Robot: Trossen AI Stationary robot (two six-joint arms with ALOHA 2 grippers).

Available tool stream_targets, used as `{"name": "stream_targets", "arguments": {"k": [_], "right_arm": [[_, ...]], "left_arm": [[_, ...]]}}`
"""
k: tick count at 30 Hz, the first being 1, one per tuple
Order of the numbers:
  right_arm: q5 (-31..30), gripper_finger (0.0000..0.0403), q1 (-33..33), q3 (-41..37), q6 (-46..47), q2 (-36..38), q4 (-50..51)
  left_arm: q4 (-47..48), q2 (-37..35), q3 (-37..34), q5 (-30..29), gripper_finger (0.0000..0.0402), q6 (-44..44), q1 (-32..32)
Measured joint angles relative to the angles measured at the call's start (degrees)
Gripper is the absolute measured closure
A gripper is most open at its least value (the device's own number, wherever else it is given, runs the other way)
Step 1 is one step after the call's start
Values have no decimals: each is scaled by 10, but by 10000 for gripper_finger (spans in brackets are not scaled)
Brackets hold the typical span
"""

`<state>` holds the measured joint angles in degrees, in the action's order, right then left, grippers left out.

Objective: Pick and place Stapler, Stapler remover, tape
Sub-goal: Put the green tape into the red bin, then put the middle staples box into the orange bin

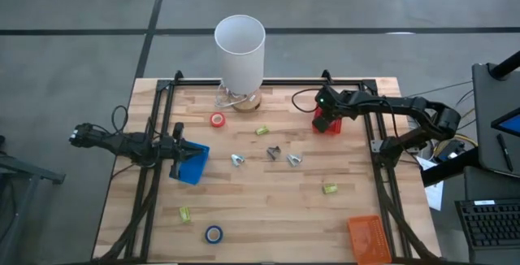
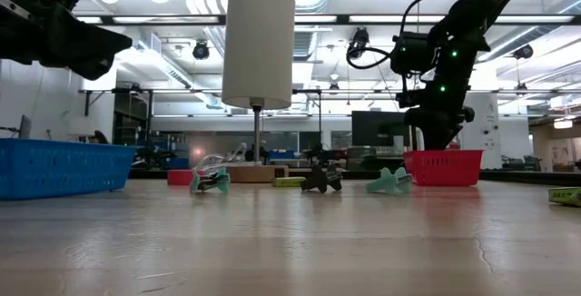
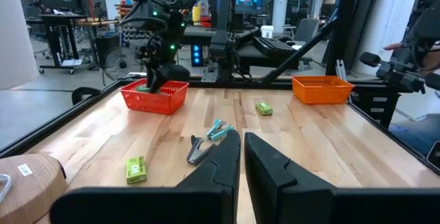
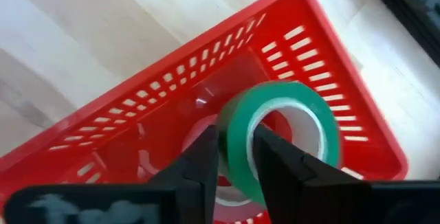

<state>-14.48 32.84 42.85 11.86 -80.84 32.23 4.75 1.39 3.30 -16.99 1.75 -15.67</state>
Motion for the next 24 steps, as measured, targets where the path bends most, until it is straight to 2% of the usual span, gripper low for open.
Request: {"name": "stream_targets", "arguments": {"k": [7,13,18,24], "right_arm": [[-3,249,-5,0,-2,10,15],[-1,219,-31,0,-11,63,52],[7,211,-86,0,-1,131,73],[88,216,-187,-3,13,201,83]], "left_arm": [[0,0,0,0,376,0,0],[0,0,0,0,376,0,0],[0,0,0,0,376,0,0],[0,0,0,0,376,0,0]]}}
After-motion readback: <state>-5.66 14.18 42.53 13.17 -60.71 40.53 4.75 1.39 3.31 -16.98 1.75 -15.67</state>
